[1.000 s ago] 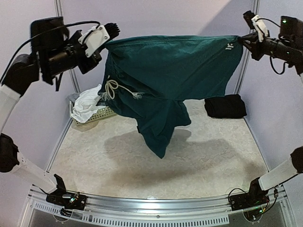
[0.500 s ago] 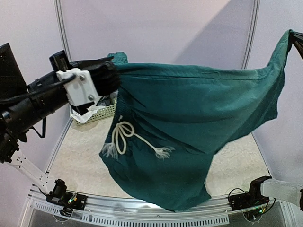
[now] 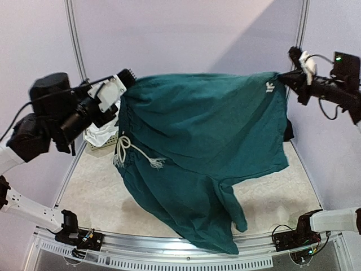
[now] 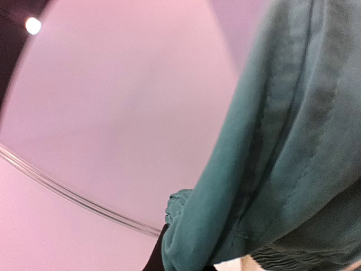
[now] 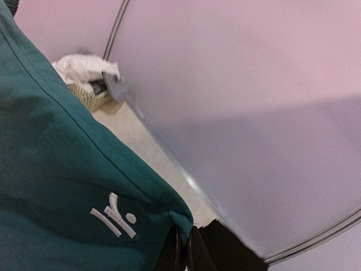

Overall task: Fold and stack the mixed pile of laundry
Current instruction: Flatten out the crumpled shorts at the center of the board.

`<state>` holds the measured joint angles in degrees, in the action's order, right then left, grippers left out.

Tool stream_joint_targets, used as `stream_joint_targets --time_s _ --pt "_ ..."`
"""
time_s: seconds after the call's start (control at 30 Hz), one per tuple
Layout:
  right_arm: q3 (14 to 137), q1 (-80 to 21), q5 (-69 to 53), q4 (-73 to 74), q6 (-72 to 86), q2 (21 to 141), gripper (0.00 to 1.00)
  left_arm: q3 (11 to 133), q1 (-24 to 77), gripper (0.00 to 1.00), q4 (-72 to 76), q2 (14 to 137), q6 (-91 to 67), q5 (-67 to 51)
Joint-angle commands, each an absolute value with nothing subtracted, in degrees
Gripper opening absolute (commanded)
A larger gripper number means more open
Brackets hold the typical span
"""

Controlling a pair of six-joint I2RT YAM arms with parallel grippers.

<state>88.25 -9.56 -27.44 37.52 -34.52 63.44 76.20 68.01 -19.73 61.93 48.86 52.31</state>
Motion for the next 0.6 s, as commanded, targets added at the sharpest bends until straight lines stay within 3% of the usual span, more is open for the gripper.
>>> stream_joint_targets --time_s 0.0,0.13,0.3,0.57 --pt "77.01 -9.16 -23.40 25.61 -31.52 70.90 0.00 64.34 55.62 0.00 -23.18 66.28 25.50 38.97" --pt "78.01 -9.20 -19.65 18.16 -28.08 81.64 0.00 64.08 46.57 0.00 -18.89 76.19 20.89 33.12" --pt "89.63 -9.16 -13.55 18.13 -25.62 93.89 0.00 77.57 41.96 0.00 -20.17 88.61 21.84 33.11" --pt "107.10 -9.14 -8.77 25.80 -28.11 93.14 0.00 103.64 41.00 0.00 -38.24 93.39 15.77 34.18"
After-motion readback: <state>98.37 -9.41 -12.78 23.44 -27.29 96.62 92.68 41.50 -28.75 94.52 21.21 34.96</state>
